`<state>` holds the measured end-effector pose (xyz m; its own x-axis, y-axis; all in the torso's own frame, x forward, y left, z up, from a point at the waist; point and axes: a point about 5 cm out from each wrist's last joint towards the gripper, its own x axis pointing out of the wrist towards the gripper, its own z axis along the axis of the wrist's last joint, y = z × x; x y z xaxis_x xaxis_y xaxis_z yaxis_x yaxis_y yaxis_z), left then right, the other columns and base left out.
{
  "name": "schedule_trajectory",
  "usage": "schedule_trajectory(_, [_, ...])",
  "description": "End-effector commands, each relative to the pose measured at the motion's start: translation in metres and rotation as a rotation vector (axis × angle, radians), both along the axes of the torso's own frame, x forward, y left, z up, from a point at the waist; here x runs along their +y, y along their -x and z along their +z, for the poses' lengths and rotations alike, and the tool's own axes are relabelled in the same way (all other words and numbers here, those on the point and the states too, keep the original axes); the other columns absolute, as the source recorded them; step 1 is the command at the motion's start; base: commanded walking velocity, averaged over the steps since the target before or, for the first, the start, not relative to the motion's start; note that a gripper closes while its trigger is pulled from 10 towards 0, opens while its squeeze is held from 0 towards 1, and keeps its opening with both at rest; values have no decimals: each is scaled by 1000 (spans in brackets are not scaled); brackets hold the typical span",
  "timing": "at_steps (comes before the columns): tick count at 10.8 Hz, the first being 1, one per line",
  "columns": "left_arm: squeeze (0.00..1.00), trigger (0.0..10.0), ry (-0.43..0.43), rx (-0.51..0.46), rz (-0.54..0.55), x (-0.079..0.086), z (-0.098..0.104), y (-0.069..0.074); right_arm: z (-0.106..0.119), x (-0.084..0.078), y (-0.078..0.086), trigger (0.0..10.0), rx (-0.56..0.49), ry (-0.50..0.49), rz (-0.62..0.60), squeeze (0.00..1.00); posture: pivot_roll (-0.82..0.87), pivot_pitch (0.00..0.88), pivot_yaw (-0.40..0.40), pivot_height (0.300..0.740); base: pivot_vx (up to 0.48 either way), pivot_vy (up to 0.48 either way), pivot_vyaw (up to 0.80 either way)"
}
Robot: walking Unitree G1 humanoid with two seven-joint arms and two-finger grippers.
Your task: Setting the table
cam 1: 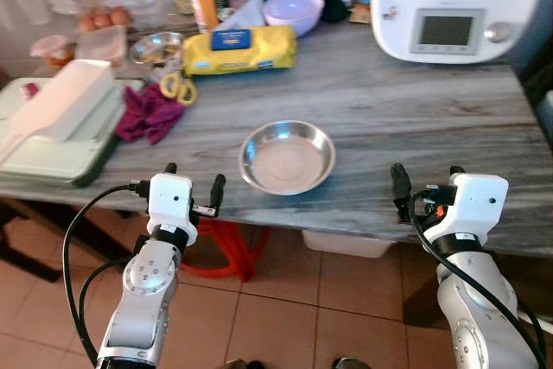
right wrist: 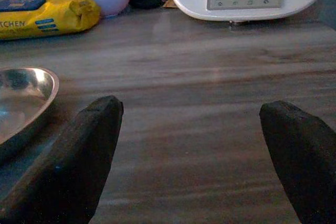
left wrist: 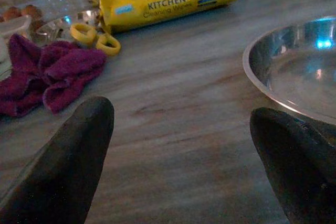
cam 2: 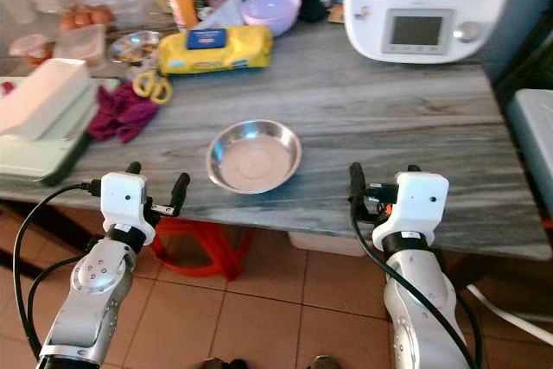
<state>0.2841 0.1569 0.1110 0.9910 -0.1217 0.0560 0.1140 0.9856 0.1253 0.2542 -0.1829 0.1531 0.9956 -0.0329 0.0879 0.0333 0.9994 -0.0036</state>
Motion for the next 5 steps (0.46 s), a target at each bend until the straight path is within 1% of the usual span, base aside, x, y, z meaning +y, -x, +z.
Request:
schedule_trajectory(1, [0,10000,-32,18,32,5,-2,-1,6,6,0,10000,-23,-8,26,0,-124,129,118,740,0,0,0])
schedule_trajectory(2, [0,10000,-51,15,30,4,-1,-1,9,4,-1,10000,-38,-34,5,0,-120,131,118,740,0,0,0])
schedule_trajectory(4, [0,10000,-47,20,31,2,0,-2,8,2,-4,10000,-27,-57,-26,0,-122,133,122,740,0,0,0])
schedule_trajectory(5, [0,10000,-50,22,30,2,1,-3,10,-2,-6,10000,-33,-49,-64,0,-124,134,123,740,-240,0,0])
